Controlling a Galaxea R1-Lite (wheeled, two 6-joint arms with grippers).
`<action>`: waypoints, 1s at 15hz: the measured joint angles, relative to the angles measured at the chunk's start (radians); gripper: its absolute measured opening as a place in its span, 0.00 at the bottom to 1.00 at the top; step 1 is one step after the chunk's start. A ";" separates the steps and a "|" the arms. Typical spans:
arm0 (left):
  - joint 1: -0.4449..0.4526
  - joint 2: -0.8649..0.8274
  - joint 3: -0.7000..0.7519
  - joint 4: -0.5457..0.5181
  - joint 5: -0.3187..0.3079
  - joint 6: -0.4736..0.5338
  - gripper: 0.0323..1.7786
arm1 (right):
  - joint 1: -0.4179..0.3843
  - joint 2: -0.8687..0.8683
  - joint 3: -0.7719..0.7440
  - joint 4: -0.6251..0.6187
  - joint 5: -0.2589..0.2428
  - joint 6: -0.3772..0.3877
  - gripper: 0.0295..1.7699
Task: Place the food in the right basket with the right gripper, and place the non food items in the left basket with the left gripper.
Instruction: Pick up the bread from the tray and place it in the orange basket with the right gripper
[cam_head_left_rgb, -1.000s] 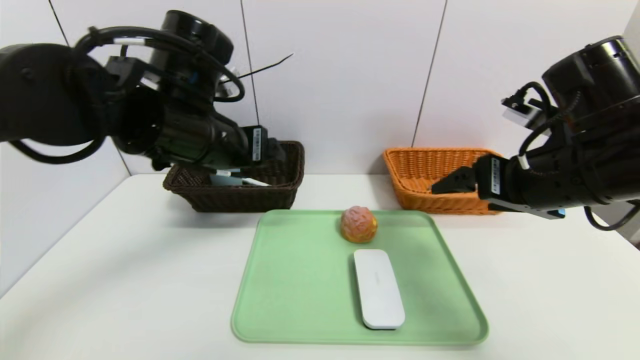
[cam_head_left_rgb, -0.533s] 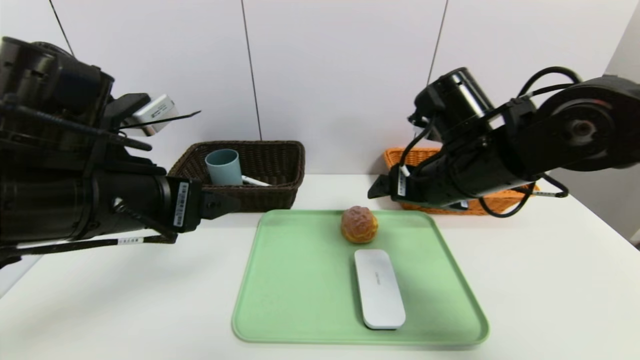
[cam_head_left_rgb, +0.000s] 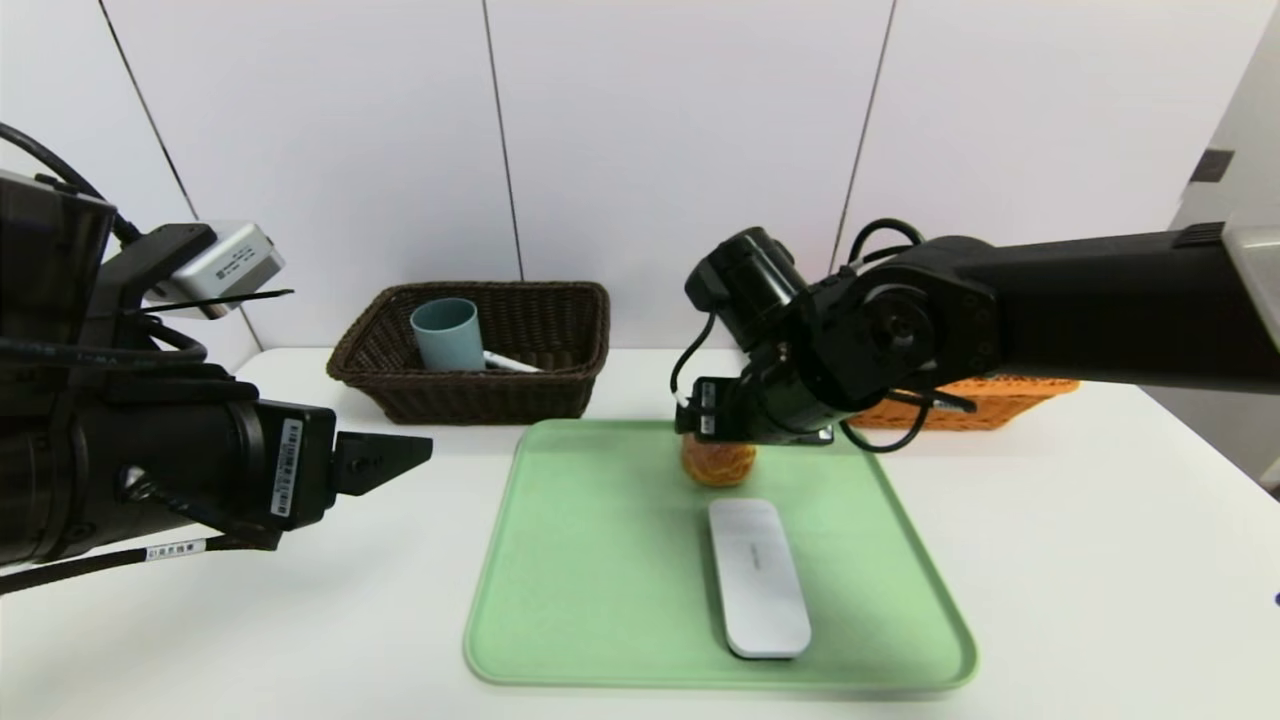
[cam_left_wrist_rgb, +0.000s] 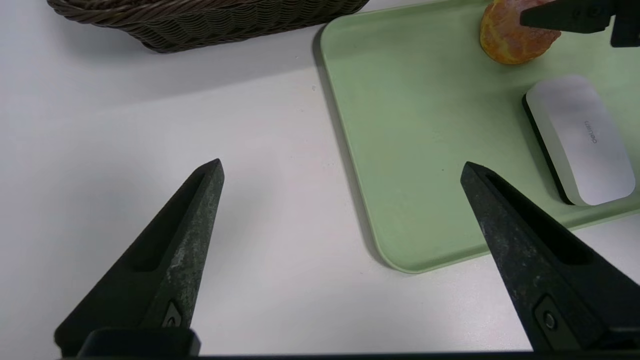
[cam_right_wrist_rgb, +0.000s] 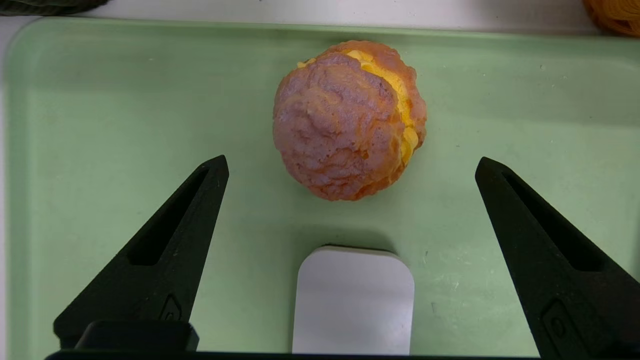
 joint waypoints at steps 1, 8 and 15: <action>0.000 -0.002 0.003 0.000 0.000 0.000 0.94 | 0.002 0.013 -0.005 0.000 -0.004 0.000 0.97; -0.001 -0.007 0.007 0.000 -0.001 -0.001 0.95 | 0.007 0.078 -0.080 0.048 -0.023 -0.001 0.97; 0.000 -0.021 0.021 0.000 -0.002 0.000 0.95 | -0.003 0.130 -0.115 0.058 -0.023 0.000 0.97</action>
